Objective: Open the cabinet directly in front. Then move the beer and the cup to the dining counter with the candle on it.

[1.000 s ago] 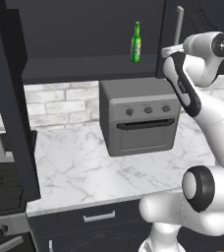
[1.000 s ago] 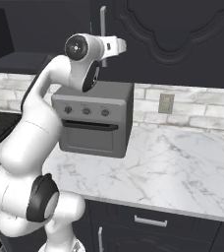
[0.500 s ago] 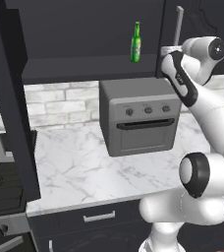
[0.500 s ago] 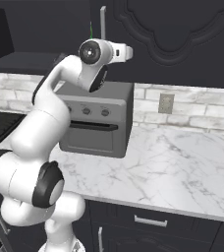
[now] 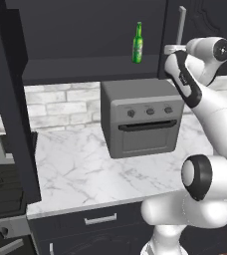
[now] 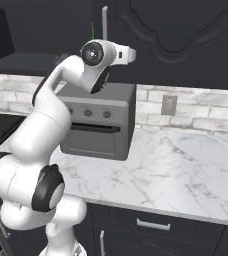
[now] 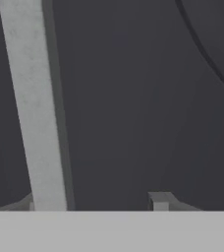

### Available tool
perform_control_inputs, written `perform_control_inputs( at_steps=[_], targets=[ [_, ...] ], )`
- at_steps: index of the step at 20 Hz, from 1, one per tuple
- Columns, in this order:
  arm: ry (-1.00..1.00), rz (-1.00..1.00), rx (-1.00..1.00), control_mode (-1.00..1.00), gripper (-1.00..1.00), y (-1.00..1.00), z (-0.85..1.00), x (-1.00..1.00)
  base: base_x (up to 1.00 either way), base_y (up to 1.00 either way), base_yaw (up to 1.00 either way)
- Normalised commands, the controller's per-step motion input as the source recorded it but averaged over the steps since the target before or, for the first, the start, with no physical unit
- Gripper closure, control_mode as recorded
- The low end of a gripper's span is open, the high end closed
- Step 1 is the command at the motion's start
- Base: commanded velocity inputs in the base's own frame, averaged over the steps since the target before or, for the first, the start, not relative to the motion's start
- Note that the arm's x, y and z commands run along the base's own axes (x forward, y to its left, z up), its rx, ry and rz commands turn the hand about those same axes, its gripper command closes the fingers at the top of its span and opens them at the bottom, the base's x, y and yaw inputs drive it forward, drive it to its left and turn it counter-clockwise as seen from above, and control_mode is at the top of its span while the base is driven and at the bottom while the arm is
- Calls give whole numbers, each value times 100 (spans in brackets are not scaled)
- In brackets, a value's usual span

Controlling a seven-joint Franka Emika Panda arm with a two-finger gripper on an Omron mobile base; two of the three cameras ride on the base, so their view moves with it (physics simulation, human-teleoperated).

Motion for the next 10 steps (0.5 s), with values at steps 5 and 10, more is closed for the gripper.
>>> perform_control_inputs(
  at_steps=[5, 10],
  targets=[
    [0, 0, 0, -100, 100, 0, 0, 0, 0, 0, 0],
    [0, 0, 0, -100, 100, 0, 0, 0, 0, 0, 0]
  ],
)
